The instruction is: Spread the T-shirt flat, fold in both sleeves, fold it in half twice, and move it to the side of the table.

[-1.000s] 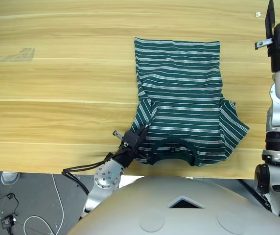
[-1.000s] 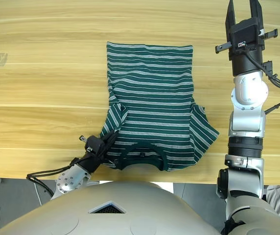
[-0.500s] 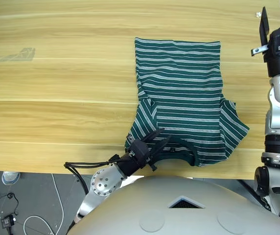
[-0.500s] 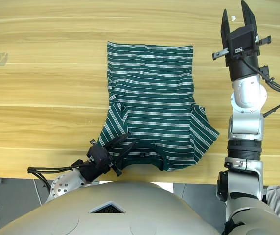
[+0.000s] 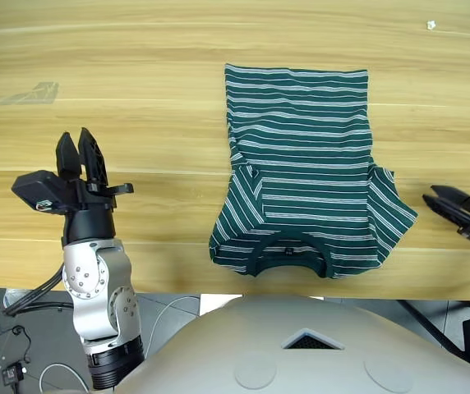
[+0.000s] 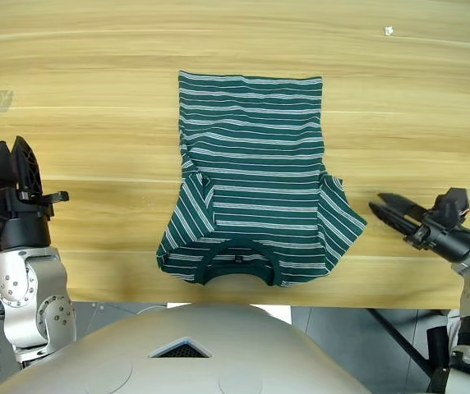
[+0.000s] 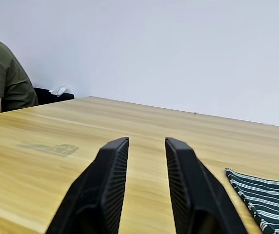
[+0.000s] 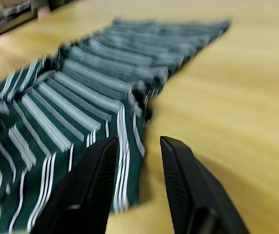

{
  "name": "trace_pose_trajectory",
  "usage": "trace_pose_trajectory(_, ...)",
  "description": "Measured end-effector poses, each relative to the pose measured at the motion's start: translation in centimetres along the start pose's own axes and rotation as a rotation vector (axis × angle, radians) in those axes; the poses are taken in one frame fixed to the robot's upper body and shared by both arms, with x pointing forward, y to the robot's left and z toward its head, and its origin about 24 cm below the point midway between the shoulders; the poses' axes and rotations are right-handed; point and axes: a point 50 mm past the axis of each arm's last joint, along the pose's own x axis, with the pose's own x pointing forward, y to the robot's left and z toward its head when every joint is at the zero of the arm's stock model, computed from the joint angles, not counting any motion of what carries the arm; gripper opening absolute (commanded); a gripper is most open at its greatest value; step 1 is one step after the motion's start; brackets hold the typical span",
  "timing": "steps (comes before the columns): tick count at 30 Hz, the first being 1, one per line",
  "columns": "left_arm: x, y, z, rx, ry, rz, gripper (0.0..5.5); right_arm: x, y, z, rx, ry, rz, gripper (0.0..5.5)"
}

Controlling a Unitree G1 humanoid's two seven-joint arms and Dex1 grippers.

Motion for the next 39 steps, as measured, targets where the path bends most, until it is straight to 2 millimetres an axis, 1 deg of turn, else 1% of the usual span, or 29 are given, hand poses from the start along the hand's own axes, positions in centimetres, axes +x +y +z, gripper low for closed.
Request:
trace_pose_trajectory(2, -0.1, -0.2, -0.2, -0.008, 0.006, 0.002, 1.38, -0.3, 0.1, -0.6, 0.014, 0.031, 0.008, 1.63)
trace_pose_trajectory(5, -0.4, -0.1, -0.6, -0.031, 0.029, 0.033, 1.38, 0.0, 0.0, -1.7, 0.018, 0.122, 0.017, 1.63)
trace_pose_trajectory(10, -0.6, 0.1, -1.4, -0.038, 0.059, 0.063, 1.38, 0.8, -0.5, -1.3, -0.035, 0.144, 0.032, 1.63)
trace_pose_trajectory(17, -0.8, 0.1, -2.3, -0.025, 0.095, 0.071, 1.4, 1.1, -0.5, -1.4, -0.062, 0.155, 0.049, 0.13)
trace_pose_trajectory(18, -0.8, 0.1, -2.5, -0.026, 0.101, 0.071, 1.4, 1.0, -0.6, -1.5, -0.064, 0.155, 0.051, 0.03)
trace_pose_trajectory(25, -0.9, 0.0, -2.6, -0.011, 0.103, 0.076, 1.4, 1.1, -0.8, -1.4, -0.055, 0.15, 0.057, 0.03)
trace_pose_trajectory(27, -0.9, 0.0, -2.6, -0.011, 0.102, 0.077, 1.4, 1.1, -0.9, -0.8, -0.044, 0.12, 0.061, 0.03)
trace_pose_trajectory(30, -0.6, -0.1, -2.6, -0.007, 0.095, 0.072, 1.4, 1.7, -0.6, 1.6, -0.09, 0.026, 0.109, 0.03)
trace_pose_trajectory(34, -0.5, -0.4, -2.7, 0.013, 0.099, 0.056, 1.4, 2.6, 0.4, 3.6, -0.156, -0.026, 0.178, 0.03)
trace_pose_trajectory(37, -0.5, -0.4, -2.9, 0.013, 0.104, 0.054, 1.4, 3.2, 0.9, 4.2, -0.177, -0.031, 0.207, 0.03)
trace_pose_trajectory(39, -0.5, -0.4, -3.1, 0.015, 0.101, 0.048, 1.4, 4.2, 1.9, 4.5, -0.215, -0.027, 0.259, 0.03)
